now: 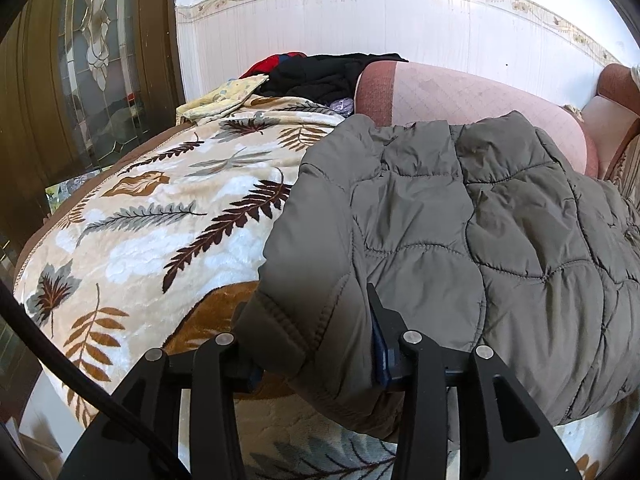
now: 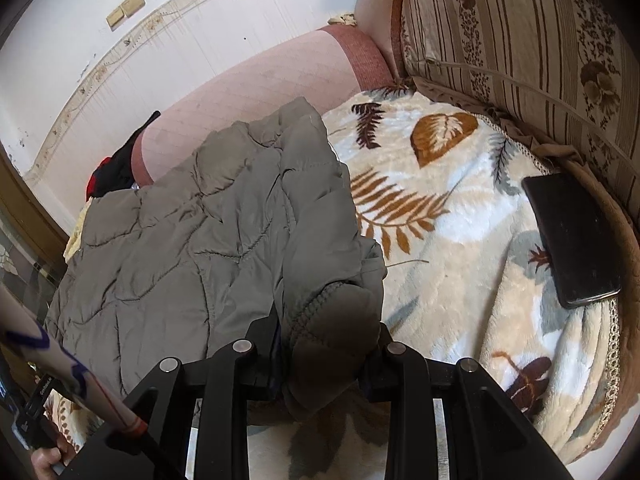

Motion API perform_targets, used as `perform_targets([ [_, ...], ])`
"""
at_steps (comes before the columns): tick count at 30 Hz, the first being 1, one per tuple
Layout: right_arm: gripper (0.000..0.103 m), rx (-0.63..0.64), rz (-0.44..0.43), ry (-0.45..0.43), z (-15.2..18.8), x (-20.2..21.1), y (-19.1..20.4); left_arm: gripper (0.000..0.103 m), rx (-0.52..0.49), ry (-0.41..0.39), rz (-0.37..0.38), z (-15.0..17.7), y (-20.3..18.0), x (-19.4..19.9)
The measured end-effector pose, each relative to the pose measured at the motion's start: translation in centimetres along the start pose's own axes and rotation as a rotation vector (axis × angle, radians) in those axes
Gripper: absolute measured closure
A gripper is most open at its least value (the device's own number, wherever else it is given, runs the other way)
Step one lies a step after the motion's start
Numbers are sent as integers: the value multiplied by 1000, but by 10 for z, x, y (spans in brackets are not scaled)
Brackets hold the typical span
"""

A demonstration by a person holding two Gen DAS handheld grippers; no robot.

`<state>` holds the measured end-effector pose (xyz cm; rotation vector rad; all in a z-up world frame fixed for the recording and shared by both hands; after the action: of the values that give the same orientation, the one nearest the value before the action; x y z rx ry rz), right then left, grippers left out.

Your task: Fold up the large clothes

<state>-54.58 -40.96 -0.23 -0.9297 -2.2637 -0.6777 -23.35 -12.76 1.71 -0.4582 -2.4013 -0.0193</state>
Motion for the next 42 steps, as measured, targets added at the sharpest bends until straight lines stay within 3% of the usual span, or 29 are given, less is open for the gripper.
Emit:
perform_targets([
  [42, 70, -17, 31, 102, 41, -12, -2, 46, -28, 2, -51, 7, 13, -20],
])
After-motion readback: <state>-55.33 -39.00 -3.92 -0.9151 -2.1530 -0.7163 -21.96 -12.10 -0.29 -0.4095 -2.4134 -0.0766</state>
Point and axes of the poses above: each gripper's, at about its wrist camera, not at the fingertips, and x roughly against the way its jaws point, y to its left, z to its underside, the point moved 8 cm from there along -x, roughly the way its jaws point, and after that the axes turned 10 degrees about x, right-handed, at the moved point
